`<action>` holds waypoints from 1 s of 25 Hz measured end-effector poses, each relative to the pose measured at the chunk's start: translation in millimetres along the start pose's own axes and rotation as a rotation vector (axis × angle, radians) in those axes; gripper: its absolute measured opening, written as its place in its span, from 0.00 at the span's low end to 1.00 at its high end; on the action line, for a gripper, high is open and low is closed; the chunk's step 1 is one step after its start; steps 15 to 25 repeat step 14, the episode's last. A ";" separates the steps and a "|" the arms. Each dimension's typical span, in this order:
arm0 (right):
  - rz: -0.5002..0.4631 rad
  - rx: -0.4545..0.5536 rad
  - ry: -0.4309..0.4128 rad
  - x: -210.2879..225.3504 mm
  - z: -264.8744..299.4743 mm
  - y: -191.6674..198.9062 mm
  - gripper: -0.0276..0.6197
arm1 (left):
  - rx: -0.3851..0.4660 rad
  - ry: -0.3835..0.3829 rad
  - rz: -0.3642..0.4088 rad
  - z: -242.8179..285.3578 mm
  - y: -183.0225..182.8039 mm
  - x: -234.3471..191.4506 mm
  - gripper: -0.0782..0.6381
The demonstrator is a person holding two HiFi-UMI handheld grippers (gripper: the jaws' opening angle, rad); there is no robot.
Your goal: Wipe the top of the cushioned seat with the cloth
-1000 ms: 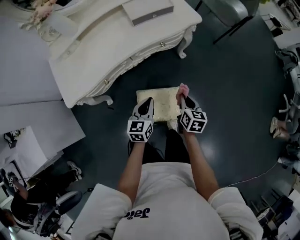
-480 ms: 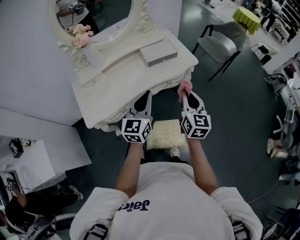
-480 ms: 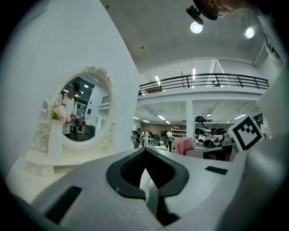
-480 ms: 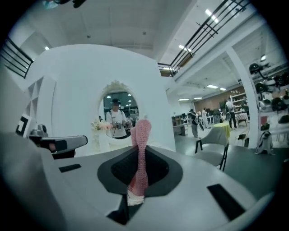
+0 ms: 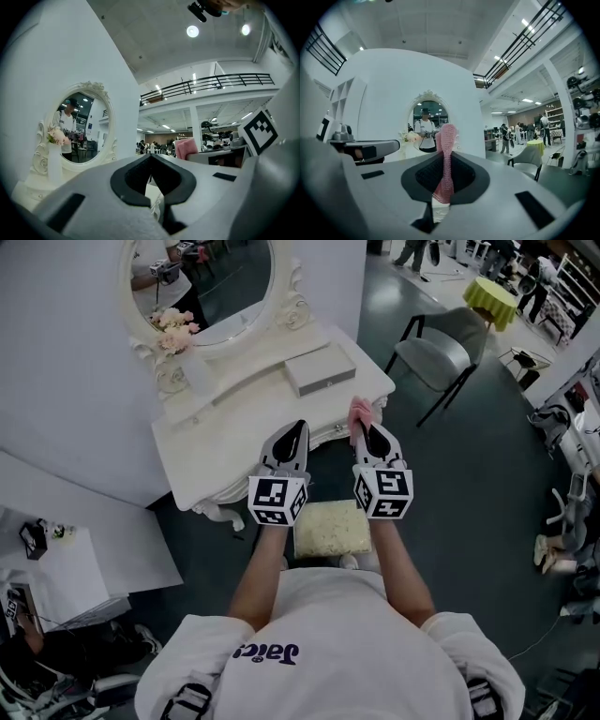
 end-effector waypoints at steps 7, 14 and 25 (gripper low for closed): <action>-0.042 0.014 0.008 17.7 -9.1 0.1 0.08 | 0.021 0.005 -0.019 3.0 -5.1 19.9 0.13; -0.081 -0.019 -0.003 44.0 -28.8 15.2 0.08 | 0.018 -0.011 -0.028 1.3 2.6 61.2 0.13; -0.081 -0.019 -0.003 44.0 -28.8 15.2 0.08 | 0.018 -0.011 -0.028 1.3 2.6 61.2 0.13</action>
Point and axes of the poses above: the fingertips, and each gripper's own axes: z forward along the fingers, x to its right, y out of its underside, the point moved 1 cm from there along -z, backward along the fingers, and after that the axes turned 15 degrees about -x, right-handed, at the moved point
